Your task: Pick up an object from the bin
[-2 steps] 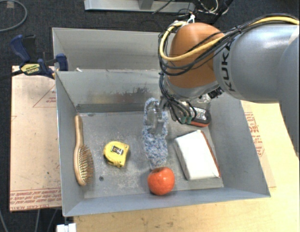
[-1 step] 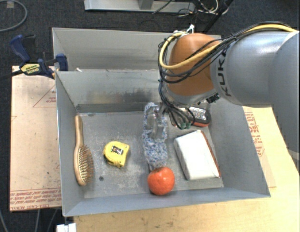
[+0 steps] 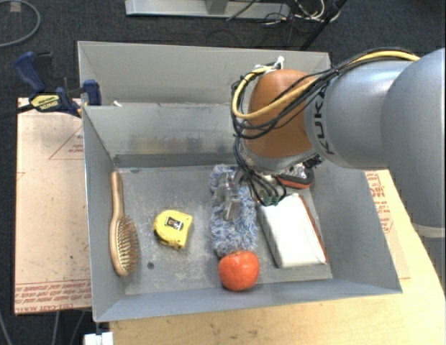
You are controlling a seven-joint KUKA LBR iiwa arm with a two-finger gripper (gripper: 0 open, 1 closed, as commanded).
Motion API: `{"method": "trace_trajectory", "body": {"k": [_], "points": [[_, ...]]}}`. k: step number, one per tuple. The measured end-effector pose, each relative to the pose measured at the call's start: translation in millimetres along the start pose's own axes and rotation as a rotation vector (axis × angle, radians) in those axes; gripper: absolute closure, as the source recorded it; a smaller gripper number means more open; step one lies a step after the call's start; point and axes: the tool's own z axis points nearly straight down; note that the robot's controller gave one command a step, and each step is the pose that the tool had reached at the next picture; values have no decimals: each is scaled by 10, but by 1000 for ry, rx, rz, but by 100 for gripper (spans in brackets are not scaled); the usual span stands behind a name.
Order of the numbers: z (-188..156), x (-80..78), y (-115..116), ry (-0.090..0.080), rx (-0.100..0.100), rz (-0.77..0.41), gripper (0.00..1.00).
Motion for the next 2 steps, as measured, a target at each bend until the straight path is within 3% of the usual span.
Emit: {"method": "trace_trajectory", "body": {"k": [1,2], "points": [[-886,-110,-83,-18,-2,38,100],[-886,-110,-85,-18,-2,39,100]]}}
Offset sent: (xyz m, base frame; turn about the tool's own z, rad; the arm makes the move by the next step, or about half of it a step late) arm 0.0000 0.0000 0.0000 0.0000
